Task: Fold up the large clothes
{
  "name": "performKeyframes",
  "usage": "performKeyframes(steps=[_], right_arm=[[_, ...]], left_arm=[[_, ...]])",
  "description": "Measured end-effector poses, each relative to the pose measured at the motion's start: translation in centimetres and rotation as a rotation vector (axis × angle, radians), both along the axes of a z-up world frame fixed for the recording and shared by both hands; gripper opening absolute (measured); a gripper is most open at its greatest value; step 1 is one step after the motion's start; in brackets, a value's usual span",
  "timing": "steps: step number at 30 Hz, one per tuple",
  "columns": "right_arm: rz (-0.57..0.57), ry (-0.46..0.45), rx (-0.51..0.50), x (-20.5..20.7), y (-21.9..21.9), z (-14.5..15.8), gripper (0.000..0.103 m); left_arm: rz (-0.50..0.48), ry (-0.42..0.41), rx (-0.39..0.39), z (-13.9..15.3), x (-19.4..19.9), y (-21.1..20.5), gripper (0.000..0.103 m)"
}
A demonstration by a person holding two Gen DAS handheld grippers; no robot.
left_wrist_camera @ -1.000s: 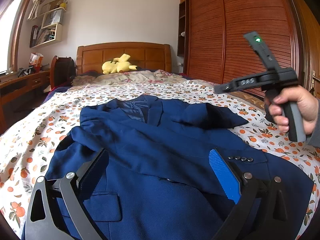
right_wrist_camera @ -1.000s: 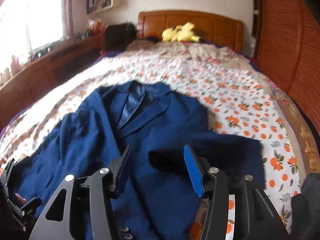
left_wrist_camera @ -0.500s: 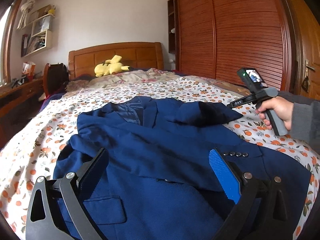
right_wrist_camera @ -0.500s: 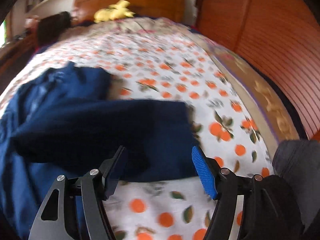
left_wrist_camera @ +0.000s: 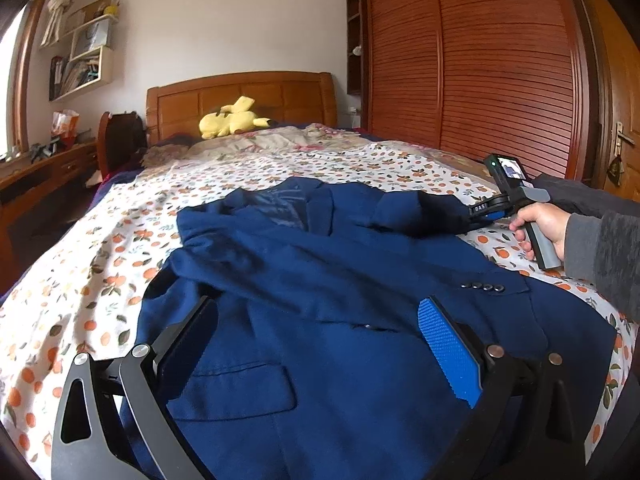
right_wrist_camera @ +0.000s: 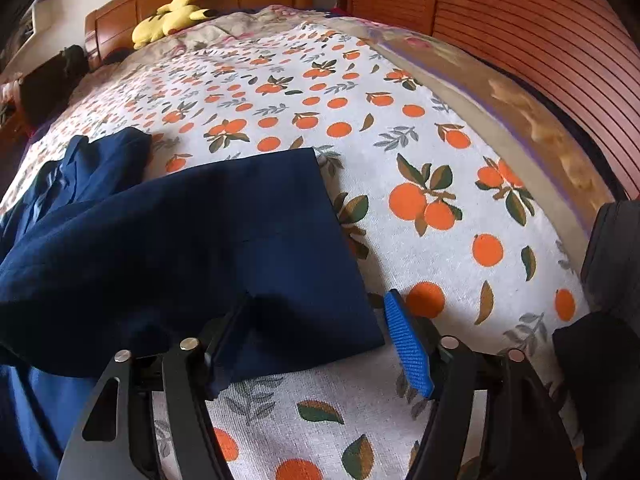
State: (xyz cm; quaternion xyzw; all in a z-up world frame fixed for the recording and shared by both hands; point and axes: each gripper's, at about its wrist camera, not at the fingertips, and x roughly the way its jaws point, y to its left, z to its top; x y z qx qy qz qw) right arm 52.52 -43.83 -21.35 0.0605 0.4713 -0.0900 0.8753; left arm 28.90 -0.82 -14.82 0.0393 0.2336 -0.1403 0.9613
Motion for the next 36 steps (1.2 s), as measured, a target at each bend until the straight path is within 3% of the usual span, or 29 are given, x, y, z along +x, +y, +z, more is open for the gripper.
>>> performKeyframes(steps=[1, 2, 4, 11, 16, 22, 30, 36], right_arm=[[0.023, -0.002, -0.003, -0.2, 0.4, 0.1, 0.026], [0.054, -0.007, 0.005, -0.3, 0.9, 0.2, 0.013], [0.081, -0.036, -0.057, -1.0, 2.4, 1.2, 0.008], [0.163, -0.164, -0.057, -3.9, 6.6, 7.6, 0.008], [0.283, -0.258, -0.044, -7.0, 10.9, 13.2, 0.008], [0.429, -0.338, -0.023, -11.4, 16.2, 17.6, 0.008], [0.578, -0.345, 0.000, -15.8, 21.9, 18.9, 0.008], [0.667, -0.331, 0.020, -18.9, 25.1, 18.2, 0.008]], left_arm=[[0.005, -0.001, 0.000, 0.1, -0.1, 0.3, 0.101], [0.009, -0.003, 0.005, 0.1, -0.3, 0.6, 0.101], [0.017, -0.012, 0.016, 0.3, -0.7, 0.9, 0.101], [0.031, -0.003, 0.009, 0.7, -2.0, 2.4, 0.101], [0.038, -0.007, -0.016, 1.5, -3.3, 3.6, 0.101], [0.067, -0.021, -0.029, 2.1, -4.5, 4.9, 0.101], [0.120, -0.038, -0.019, 2.5, -5.6, 6.4, 0.101], [0.131, -0.035, -0.015, 2.4, -5.9, 6.9, 0.101]])
